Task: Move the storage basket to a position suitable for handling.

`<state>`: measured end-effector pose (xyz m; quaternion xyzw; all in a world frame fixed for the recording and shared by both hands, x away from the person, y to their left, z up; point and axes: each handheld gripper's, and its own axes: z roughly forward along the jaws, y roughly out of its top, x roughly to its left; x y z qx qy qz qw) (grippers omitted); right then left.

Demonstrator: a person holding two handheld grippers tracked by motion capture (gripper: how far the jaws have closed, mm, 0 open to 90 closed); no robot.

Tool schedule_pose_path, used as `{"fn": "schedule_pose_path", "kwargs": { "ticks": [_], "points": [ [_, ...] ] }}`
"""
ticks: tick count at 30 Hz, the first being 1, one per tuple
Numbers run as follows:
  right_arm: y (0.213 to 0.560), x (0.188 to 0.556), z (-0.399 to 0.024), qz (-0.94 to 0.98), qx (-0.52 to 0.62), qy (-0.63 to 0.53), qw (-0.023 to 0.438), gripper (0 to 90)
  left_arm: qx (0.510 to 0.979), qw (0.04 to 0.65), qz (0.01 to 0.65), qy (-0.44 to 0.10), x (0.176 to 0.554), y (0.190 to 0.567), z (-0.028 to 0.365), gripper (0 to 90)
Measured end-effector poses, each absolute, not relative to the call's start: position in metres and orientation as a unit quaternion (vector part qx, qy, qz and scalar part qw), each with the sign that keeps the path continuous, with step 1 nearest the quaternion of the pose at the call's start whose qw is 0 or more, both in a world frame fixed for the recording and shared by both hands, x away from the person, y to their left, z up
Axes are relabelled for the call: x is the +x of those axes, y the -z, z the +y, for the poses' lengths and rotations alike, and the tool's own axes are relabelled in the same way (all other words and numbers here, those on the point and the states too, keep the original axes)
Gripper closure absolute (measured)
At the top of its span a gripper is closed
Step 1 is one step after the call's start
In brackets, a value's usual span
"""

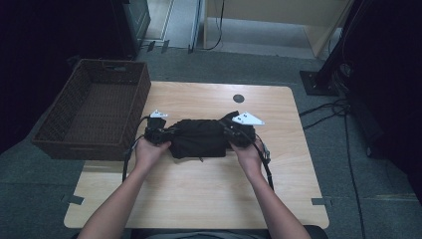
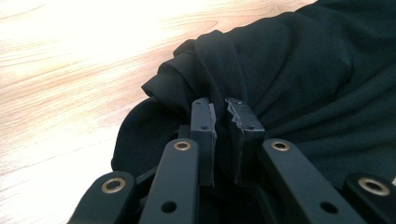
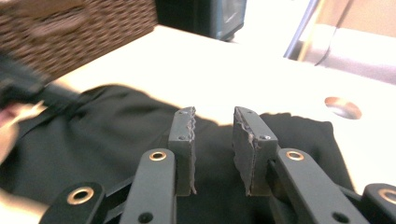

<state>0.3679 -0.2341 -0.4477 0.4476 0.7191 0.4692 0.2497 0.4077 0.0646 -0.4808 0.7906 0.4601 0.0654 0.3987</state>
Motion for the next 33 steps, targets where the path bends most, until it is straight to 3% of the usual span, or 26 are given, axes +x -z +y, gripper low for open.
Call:
{"fn": "schedule_pose_path", "kwargs": {
  "ticks": [2, 5, 12, 19, 22, 27, 33],
  "points": [
    [0.451, 0.378, -0.235, 0.718, 0.455, -0.456, 0.263, 69.5, 0.795, 0.395, 0.456, -0.070, 0.407, 0.481, 0.064, 82.1],
    [0.467, 0.383, -0.238, 0.734, 0.476, -0.424, 0.233, 71.3, 0.789, 0.400, 0.461, -0.066, 0.404, 0.482, 0.067, 82.1],
    [0.508, 0.350, -0.242, 0.741, 0.484, -0.409, 0.221, 73.3, 0.777, 0.416, 0.471, -0.047, 0.398, 0.491, 0.071, 82.2],
    [0.516, 0.351, -0.240, 0.745, 0.484, -0.401, 0.222, 80.7, 0.759, 0.431, 0.488, -0.035, 0.400, 0.493, 0.083, 72.0],
    [0.519, 0.348, -0.239, 0.751, 0.481, -0.391, 0.225, 85.0, 0.758, 0.429, 0.490, -0.036, 0.398, 0.494, 0.092, 73.9],
    [0.520, 0.345, -0.239, 0.753, 0.477, -0.394, 0.225, 85.4, 0.745, 0.420, 0.516, -0.047, 0.400, 0.488, 0.097, 65.7],
    [0.517, 0.344, -0.238, 0.756, 0.473, -0.391, 0.229, 84.0, 0.759, 0.445, 0.470, -0.062, 0.406, 0.452, 0.082, 63.1]
  ]
}}
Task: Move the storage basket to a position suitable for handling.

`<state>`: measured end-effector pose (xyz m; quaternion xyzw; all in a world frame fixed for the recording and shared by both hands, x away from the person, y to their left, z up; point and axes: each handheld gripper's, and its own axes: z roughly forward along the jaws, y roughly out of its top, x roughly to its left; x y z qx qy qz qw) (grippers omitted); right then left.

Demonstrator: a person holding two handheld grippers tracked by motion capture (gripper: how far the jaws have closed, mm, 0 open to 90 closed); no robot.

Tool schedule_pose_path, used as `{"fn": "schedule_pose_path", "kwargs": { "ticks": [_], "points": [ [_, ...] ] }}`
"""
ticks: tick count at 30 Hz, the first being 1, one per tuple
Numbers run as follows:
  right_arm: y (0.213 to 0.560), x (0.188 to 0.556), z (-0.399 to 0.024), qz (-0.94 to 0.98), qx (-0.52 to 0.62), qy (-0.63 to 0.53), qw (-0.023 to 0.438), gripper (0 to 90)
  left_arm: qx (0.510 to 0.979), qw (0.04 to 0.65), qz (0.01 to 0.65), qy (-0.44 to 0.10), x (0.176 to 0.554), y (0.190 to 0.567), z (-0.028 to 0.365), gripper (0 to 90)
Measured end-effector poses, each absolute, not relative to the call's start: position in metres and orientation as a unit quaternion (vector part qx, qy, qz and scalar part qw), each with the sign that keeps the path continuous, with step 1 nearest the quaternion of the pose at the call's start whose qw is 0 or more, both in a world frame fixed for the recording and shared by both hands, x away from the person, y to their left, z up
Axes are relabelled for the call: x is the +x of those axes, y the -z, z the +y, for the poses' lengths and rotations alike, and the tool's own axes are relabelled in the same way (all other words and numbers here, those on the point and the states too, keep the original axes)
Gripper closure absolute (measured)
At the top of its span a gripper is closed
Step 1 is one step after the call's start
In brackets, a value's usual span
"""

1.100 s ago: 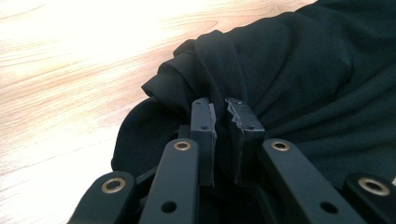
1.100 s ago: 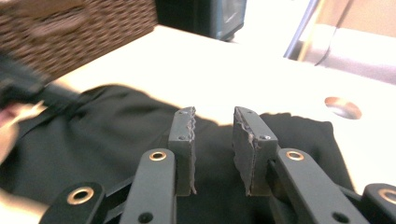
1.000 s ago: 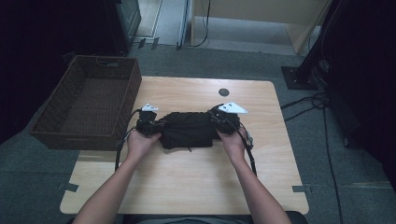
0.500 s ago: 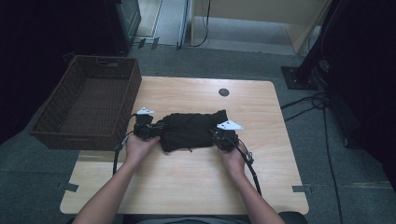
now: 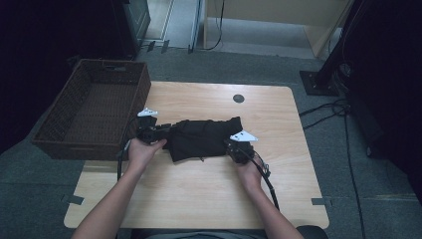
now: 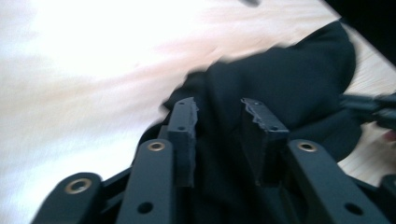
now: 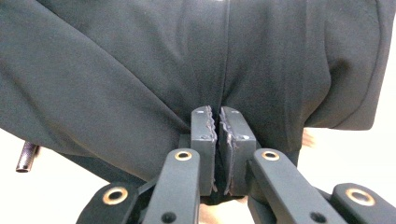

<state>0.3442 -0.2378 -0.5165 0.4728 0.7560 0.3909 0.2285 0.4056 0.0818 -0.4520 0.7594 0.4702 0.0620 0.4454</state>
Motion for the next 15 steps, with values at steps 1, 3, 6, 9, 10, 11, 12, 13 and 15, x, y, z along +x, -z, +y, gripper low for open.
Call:
{"fn": "schedule_pose_path", "kwargs": {
  "ticks": [1, 3, 6, 9, 10, 11, 12, 13, 15],
  "points": [
    [0.516, 0.344, -0.238, 0.757, 0.472, -0.390, 0.229, 83.8, 0.762, 0.446, 0.465, -0.064, 0.409, 0.447, 0.079, 62.8],
    [0.516, 0.344, -0.238, 0.758, 0.471, -0.390, 0.228, 83.2, 0.763, 0.447, 0.462, -0.067, 0.417, 0.440, 0.073, 61.9],
    [0.516, 0.344, -0.238, 0.757, 0.470, -0.392, 0.227, 81.5, 0.777, 0.425, 0.461, -0.057, 0.433, 0.440, 0.061, 60.0],
    [0.511, 0.343, -0.239, 0.757, 0.468, -0.399, 0.221, 75.7, 0.792, 0.395, 0.462, -0.055, 0.445, 0.452, 0.048, 60.7],
    [0.508, 0.343, -0.241, 0.755, 0.467, -0.404, 0.218, 73.5, 0.798, 0.384, 0.462, -0.051, 0.447, 0.457, 0.045, 62.1],
    [0.503, 0.342, -0.243, 0.752, 0.468, -0.413, 0.213, 71.9, 0.804, 0.375, 0.459, -0.052, 0.448, 0.462, 0.043, 62.5],
    [0.498, 0.342, -0.245, 0.749, 0.466, -0.421, 0.213, 70.3, 0.807, 0.369, 0.457, -0.056, 0.448, 0.465, 0.041, 63.1],
    [0.491, 0.342, -0.247, 0.743, 0.463, -0.431, 0.218, 69.3, 0.808, 0.369, 0.456, -0.059, 0.448, 0.466, 0.041, 63.2],
    [0.476, 0.344, -0.252, 0.733, 0.459, -0.447, 0.227, 66.4, 0.804, 0.373, 0.459, -0.057, 0.449, 0.466, 0.042, 63.3]
  ]
}}
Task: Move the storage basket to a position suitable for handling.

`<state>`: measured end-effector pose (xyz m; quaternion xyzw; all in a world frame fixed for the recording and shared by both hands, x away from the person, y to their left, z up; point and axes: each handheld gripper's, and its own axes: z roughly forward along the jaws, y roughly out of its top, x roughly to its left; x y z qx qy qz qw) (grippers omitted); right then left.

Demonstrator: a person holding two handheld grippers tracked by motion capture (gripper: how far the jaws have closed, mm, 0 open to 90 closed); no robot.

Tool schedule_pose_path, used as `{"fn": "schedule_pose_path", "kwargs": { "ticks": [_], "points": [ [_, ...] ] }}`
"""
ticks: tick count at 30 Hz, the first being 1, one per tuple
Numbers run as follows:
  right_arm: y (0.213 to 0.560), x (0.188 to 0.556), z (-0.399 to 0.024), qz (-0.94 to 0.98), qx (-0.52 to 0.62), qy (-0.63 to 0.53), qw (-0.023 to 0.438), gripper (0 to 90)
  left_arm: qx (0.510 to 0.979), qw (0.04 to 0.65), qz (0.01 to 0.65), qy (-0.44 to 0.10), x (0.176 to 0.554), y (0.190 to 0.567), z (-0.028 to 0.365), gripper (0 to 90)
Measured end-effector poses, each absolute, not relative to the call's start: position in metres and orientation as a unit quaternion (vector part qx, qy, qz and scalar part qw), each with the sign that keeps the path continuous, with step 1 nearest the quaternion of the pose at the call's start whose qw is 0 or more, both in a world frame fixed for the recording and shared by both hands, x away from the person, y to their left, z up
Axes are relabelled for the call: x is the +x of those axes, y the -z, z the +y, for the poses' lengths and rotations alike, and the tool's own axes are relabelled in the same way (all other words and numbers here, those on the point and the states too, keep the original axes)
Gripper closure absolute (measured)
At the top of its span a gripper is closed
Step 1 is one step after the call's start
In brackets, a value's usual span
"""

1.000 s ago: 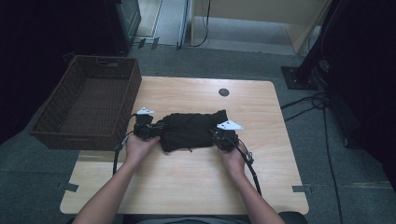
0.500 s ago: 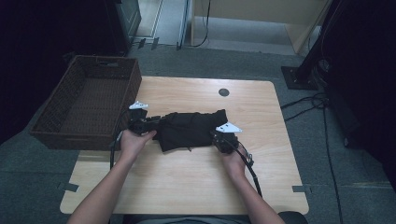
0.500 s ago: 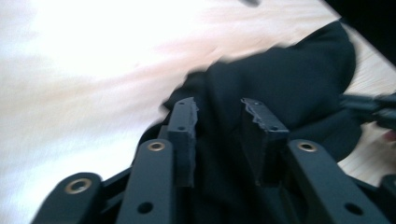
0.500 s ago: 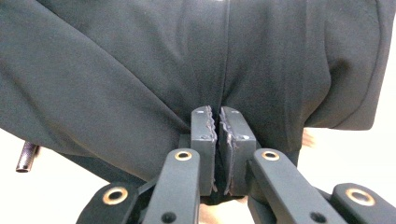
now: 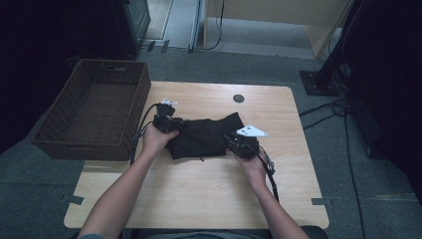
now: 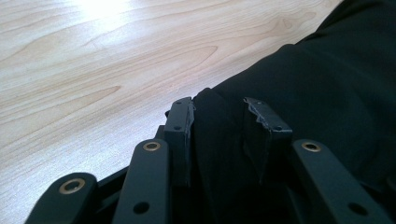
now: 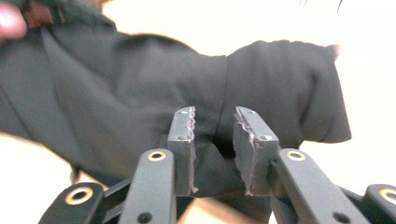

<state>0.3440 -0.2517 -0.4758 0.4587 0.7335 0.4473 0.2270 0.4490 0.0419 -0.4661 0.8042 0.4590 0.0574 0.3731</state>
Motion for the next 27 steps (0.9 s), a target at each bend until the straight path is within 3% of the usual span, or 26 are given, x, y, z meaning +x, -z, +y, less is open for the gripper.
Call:
{"fn": "schedule_pose_path", "kwargs": {
  "ticks": [6, 12, 14, 17, 20, 27],
  "points": [
    [0.448, 0.378, -0.257, 0.715, 0.461, -0.459, 0.255, 53.6, 0.804, 0.375, 0.458, -0.054, 0.450, 0.466, 0.043, 64.8],
    [0.465, 0.406, -0.239, 0.732, 0.476, -0.431, 0.227, 48.7, 0.802, 0.372, 0.465, -0.045, 0.452, 0.470, 0.047, 71.1],
    [0.475, 0.408, -0.234, 0.738, 0.486, -0.419, 0.211, 51.6, 0.805, 0.367, 0.464, -0.042, 0.453, 0.472, 0.047, 76.7],
    [0.487, 0.405, -0.229, 0.753, 0.473, -0.397, 0.227, 61.7, 0.806, 0.370, 0.459, -0.040, 0.451, 0.473, 0.049, 86.6],
    [0.490, 0.403, -0.230, 0.755, 0.474, -0.394, 0.222, 80.0, 0.794, 0.387, 0.467, -0.038, 0.450, 0.469, 0.054, 88.1],
    [0.473, 0.394, -0.248, 0.743, 0.474, -0.414, 0.227, 84.9, 0.778, 0.399, 0.482, -0.060, 0.445, 0.460, 0.071, 88.7]
  ]
}}
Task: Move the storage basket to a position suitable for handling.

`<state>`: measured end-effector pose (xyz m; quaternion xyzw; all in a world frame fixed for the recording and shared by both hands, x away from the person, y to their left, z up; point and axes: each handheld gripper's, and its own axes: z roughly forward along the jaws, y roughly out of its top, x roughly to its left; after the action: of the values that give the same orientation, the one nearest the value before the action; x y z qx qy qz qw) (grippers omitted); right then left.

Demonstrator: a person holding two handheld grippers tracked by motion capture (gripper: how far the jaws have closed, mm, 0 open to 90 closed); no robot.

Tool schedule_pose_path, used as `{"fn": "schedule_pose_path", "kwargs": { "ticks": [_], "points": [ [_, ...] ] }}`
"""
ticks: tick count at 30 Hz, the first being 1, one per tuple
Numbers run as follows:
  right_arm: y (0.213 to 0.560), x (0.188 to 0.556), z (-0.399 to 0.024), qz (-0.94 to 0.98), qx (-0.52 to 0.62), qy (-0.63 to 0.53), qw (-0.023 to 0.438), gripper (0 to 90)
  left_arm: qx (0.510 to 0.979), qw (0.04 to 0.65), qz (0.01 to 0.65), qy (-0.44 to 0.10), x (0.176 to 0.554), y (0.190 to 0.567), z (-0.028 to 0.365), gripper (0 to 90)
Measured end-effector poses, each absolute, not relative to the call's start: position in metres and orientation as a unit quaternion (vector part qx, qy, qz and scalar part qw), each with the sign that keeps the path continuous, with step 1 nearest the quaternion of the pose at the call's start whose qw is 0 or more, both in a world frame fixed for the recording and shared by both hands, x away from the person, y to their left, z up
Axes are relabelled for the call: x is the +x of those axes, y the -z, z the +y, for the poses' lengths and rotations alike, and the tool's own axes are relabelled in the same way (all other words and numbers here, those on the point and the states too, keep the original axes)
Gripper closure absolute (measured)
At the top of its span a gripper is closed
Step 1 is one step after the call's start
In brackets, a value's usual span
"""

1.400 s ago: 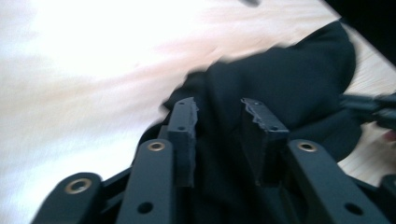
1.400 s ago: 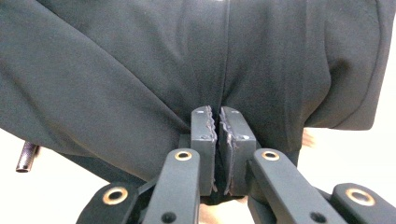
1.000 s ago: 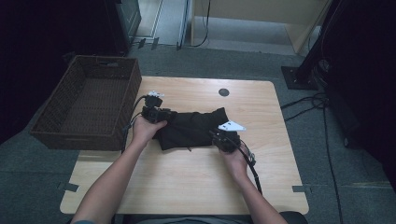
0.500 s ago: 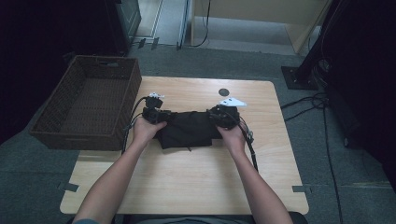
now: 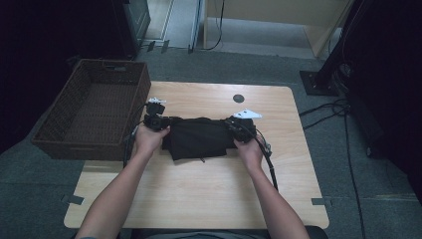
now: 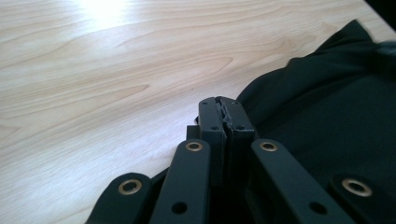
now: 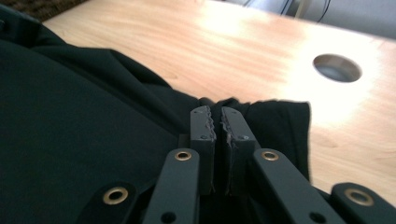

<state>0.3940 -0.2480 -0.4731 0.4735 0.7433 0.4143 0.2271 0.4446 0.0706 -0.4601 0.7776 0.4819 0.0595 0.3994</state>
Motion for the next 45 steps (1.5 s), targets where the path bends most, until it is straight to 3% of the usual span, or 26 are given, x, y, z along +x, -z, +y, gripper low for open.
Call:
{"fn": "schedule_pose_path", "kwargs": {
  "ticks": [3, 7, 11, 16, 20, 23, 26, 29, 37, 45],
  "points": [
    [0.473, 0.384, -0.258, 0.731, 0.481, -0.413, 0.252, 87.1, 0.772, 0.391, 0.495, -0.085, 0.441, 0.464, 0.074, 88.6],
    [0.485, 0.376, -0.267, 0.730, 0.494, -0.413, 0.230, 86.5, 0.765, 0.403, 0.497, -0.068, 0.439, 0.468, 0.076, 82.6],
    [0.482, 0.373, -0.269, 0.728, 0.490, -0.427, 0.219, 72.3, 0.763, 0.434, 0.475, -0.058, 0.435, 0.454, 0.077, 70.5],
    [0.451, 0.371, -0.278, 0.703, 0.487, -0.459, 0.238, 66.8, 0.764, 0.447, 0.462, -0.060, 0.430, 0.437, 0.076, 65.2],
    [0.439, 0.375, -0.269, 0.709, 0.476, -0.467, 0.227, 64.8, 0.771, 0.447, 0.451, -0.054, 0.427, 0.432, 0.070, 66.7],
    [0.448, 0.374, -0.254, 0.728, 0.470, -0.455, 0.206, 64.5, 0.781, 0.443, 0.438, -0.042, 0.420, 0.436, 0.062, 72.2],
    [0.464, 0.370, -0.244, 0.737, 0.470, -0.445, 0.194, 60.2, 0.791, 0.435, 0.429, -0.032, 0.411, 0.447, 0.054, 72.2],
    [0.479, 0.364, -0.238, 0.746, 0.472, -0.431, 0.188, 63.0, 0.805, 0.416, 0.422, -0.033, 0.404, 0.461, 0.050, 72.4],
    [0.504, 0.348, -0.232, 0.761, 0.463, -0.413, 0.190, 86.0, 0.800, 0.420, 0.428, -0.034, 0.393, 0.475, 0.052, 69.4],
    [0.515, 0.332, -0.238, 0.767, 0.465, -0.408, 0.172, 89.2, 0.796, 0.398, 0.454, -0.039, 0.394, 0.483, 0.069, 62.8]
  ]
}}
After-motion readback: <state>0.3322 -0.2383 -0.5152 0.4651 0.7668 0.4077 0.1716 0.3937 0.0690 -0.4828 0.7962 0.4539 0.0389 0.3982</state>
